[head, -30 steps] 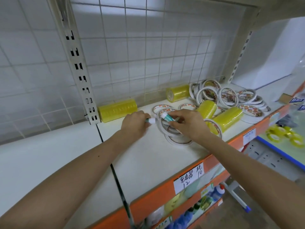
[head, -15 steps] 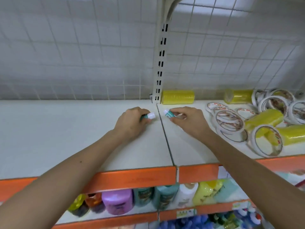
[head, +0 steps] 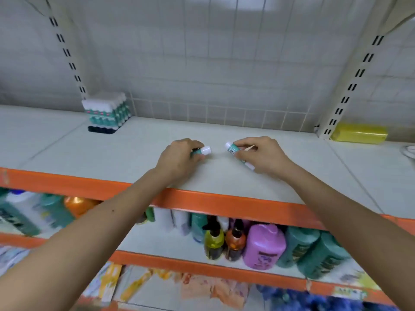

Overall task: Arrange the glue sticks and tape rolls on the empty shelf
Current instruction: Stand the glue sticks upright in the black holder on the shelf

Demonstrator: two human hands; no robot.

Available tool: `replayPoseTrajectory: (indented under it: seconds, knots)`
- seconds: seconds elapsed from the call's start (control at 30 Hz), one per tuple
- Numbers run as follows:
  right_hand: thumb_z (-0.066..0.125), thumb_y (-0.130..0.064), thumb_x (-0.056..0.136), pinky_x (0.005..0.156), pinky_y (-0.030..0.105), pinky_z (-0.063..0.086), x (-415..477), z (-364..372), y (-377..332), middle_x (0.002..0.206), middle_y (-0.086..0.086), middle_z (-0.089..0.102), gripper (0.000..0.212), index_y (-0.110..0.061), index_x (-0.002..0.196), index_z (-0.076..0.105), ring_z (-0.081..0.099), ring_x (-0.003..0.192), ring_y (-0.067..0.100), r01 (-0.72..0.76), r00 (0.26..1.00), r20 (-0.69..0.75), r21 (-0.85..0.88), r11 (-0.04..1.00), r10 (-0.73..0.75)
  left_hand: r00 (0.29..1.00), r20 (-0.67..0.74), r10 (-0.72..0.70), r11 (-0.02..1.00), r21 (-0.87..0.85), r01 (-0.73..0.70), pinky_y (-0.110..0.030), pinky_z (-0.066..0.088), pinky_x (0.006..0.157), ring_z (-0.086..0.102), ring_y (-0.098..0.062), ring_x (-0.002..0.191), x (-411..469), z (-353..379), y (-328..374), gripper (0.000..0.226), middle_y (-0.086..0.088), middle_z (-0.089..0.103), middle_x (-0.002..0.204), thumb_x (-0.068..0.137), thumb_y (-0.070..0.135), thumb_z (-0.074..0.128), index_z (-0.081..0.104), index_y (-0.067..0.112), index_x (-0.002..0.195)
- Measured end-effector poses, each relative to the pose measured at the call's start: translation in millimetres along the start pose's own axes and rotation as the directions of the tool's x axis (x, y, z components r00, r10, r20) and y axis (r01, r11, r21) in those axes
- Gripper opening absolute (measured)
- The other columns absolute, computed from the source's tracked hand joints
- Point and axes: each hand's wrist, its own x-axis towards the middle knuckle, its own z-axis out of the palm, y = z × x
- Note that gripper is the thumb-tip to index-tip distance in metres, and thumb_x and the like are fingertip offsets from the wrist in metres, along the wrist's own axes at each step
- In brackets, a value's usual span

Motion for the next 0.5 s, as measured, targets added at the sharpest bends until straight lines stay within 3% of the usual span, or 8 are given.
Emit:
replayPoseTrajectory:
  seconds: [0.07, 0.2, 0.5]
  knots:
    - [0.063, -0.021, 0.081, 0.048, 0.004, 0.037, 7.4, 26.8, -30.4, 0.087, -0.009, 0.064, 0.014, -0.025, 0.093, 0.07, 0.055, 0.059, 0.002, 0.014, 1.0, 0.01, 0.007, 1.0, -0.014, 1.0, -0.02, -0.015, 1.0, 0.01, 0.015, -0.034, 0.046, 0.082, 0.057, -0.025, 0.092, -14.7, -23.8, -31.9, 0.024, -0.005, 0.064, 0.102, 0.089, 0.033, 0.055, 0.064, 0.023, 0.109]
    - [0.063, -0.023, 0.081, 0.052, 0.0, 0.035, 19.3, 76.8, -78.6, 0.091, -0.009, 0.064, 0.015, -0.027, 0.095, 0.07, 0.054, 0.057, -0.008, 0.041, 0.999, 0.026, 0.04, 0.998, -0.042, 0.998, -0.052, -0.038, 0.999, 0.02, 0.039, -0.035, 0.046, 0.083, 0.057, -0.025, 0.092, -35.9, -61.5, -88.5, 0.028, -0.006, 0.065, 0.102, 0.089, 0.038, 0.053, 0.065, 0.021, 0.109]
    - [0.062, -0.019, 0.082, 0.051, 0.001, 0.035, 82.7, 163.4, -143.1, 0.101, -0.003, 0.068, 0.017, -0.025, 0.097, 0.07, 0.056, 0.069, 0.007, 0.098, 0.986, 0.135, 0.024, 0.995, -0.101, 0.984, -0.07, -0.162, 0.982, 0.087, 0.168, -0.032, 0.047, 0.077, 0.058, -0.023, 0.09, -53.2, -112.3, -199.3, 0.029, -0.003, 0.065, 0.099, 0.089, 0.043, 0.052, 0.065, 0.025, 0.108]
